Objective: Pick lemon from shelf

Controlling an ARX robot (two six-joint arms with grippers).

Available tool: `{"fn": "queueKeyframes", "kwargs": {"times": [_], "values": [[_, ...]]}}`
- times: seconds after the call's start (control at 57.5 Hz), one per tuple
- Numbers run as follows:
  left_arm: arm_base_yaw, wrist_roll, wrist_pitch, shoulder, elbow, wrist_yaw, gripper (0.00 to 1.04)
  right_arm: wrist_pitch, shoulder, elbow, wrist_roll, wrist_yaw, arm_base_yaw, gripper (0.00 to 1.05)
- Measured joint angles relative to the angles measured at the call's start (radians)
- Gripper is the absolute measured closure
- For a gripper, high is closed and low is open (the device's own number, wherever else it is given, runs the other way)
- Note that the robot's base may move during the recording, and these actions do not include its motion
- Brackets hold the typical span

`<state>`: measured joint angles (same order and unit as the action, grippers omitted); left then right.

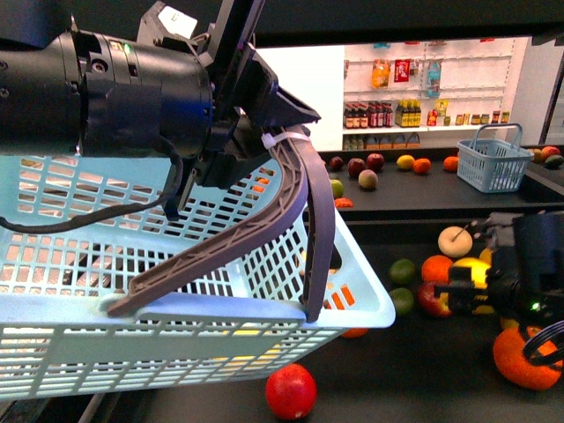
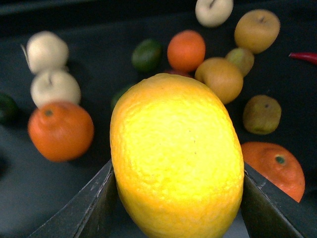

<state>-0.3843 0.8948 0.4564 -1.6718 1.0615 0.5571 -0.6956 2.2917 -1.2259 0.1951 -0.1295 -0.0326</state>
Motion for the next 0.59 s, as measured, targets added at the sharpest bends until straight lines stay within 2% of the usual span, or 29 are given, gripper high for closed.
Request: {"fn": "queueKeyframes", "kwargs": {"times": [0.157,0.261,0.383,0.487,0.591], "values": [[0.000,0.000,0.000,0.000,0.000,0.000,0.94,-0.071,-0.252,0.181,0.187,0.084,0.015,0.43],[0.000,0.000,0.000,0.000,0.000,0.000,0.94,-0.160,-0.379,0.273,0.307,0.231,0.054,0.43],[0.000,0.000,0.000,0.000,0.000,0.000,0.94,-0.224,-0.408,0.308,0.391,0.376,0.105,0.43],[0.000,0.000,0.000,0.000,0.000,0.000,0.94,-0.243,-0.401,0.332,0.470,0.459,0.149,0.43],[0.000,0.000,0.000,0.000,0.000,-0.001,0.94,-0.263,-0.399,0.344,0.490,0.502,0.185,0.44]]}}
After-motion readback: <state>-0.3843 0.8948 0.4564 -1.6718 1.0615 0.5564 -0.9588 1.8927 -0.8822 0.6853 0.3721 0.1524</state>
